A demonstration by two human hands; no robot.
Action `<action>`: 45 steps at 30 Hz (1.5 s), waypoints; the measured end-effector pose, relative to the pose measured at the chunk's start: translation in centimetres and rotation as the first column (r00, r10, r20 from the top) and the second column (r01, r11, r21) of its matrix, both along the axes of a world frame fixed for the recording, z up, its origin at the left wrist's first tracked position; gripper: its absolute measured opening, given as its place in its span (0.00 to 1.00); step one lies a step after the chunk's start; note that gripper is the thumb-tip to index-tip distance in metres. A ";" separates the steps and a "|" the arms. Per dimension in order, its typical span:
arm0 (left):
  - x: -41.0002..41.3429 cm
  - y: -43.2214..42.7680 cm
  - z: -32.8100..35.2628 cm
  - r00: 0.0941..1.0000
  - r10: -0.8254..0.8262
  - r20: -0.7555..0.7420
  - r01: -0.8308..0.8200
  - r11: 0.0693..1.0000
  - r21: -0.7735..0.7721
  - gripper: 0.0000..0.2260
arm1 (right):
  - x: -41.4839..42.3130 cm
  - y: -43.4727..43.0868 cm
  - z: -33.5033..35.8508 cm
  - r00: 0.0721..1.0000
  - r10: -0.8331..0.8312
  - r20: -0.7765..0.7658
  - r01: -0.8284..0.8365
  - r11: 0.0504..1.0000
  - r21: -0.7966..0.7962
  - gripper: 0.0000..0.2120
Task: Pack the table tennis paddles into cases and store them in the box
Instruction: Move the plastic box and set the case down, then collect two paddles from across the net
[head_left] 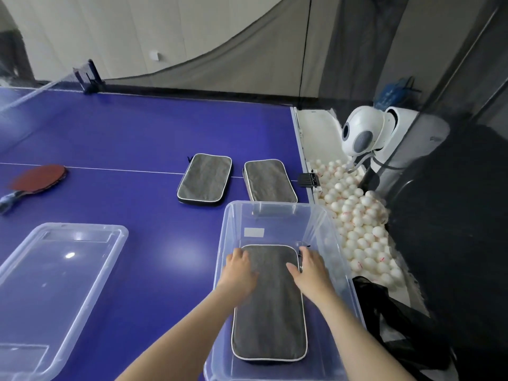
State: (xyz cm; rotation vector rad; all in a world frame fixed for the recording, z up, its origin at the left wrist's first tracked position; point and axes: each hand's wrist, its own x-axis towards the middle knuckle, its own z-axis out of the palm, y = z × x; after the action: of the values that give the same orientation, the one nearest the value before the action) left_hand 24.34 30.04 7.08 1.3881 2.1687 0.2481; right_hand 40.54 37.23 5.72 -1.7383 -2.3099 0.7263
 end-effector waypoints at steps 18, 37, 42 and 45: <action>-17.0 -7.5 9.7 0.890 0.242 -0.386 -0.169 0.962 0.213 0.24 | -14.9 1.0 11.8 0.844 0.442 0.305 -0.520 0.812 0.263 0.26; -37.0 -31.3 10.2 0.813 0.404 -0.421 -0.310 0.910 0.274 0.24 | -36.5 -17.7 12.6 0.751 0.546 0.372 -0.650 0.712 0.266 0.27; -42.3 -38.3 11.0 0.772 0.451 -0.447 -0.345 0.889 0.302 0.23 | -42.6 -23.5 13.1 0.731 0.581 0.359 -0.678 0.680 0.279 0.26; -44.4 -41.5 11.1 0.762 0.484 -0.431 -0.386 0.873 0.298 0.21 | -45.9 -26.6 13.1 0.703 0.616 0.356 -0.707 0.663 0.247 0.26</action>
State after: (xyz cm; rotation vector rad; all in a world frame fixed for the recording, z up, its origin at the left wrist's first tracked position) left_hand -20.04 -11.45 18.13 1.0940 2.9734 0.3049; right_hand -5.40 10.63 18.84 -0.8102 -3.0385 0.1084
